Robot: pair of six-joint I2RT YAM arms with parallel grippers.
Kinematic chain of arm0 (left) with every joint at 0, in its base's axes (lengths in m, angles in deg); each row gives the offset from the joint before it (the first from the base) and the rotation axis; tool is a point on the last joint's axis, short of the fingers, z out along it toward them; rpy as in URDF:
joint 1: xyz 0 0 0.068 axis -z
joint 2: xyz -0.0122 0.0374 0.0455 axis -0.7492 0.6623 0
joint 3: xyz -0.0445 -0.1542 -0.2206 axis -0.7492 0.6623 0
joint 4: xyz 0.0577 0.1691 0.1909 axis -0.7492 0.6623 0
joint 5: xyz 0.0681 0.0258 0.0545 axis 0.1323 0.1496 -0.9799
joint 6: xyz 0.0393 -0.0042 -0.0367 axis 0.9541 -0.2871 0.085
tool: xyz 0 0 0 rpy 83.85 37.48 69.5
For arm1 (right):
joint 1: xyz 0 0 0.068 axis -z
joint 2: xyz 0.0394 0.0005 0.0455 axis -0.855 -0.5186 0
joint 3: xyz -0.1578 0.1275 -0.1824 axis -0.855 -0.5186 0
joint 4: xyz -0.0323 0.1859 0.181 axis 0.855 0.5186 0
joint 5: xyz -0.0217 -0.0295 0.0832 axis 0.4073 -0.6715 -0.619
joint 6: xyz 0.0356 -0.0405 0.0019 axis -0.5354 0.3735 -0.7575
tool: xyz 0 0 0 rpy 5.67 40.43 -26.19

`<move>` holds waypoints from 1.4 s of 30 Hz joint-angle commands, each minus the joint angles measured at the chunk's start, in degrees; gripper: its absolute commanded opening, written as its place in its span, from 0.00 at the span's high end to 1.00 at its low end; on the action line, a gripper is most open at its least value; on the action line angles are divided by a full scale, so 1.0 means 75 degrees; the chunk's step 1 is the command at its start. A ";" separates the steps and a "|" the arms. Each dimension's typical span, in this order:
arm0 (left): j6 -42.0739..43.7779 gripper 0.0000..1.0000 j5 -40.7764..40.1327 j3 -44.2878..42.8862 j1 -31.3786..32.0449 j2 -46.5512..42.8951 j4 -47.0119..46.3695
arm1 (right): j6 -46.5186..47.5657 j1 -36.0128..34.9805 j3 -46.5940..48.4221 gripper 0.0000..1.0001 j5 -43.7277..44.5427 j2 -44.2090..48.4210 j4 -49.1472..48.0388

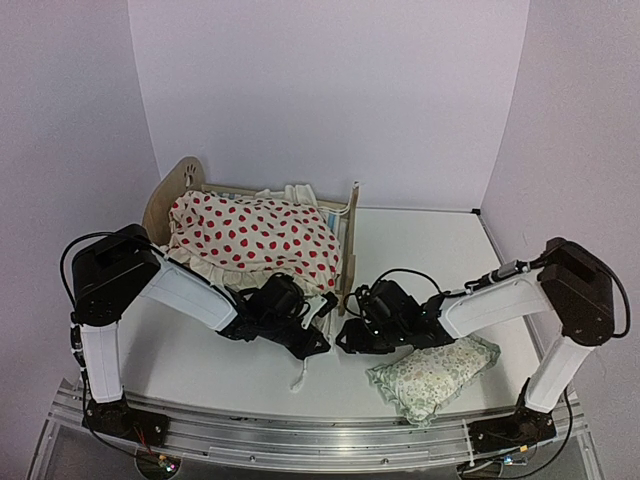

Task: Set up the pet bed
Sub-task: Cross the right ropes of the mattress at the bed frame base.

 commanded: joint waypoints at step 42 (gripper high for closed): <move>0.0470 0.43 -0.0740 0.0490 -0.0179 -0.1371 0.0856 | 0.0351 -0.0237 0.1293 0.55 0.0433 -0.1633 -0.1024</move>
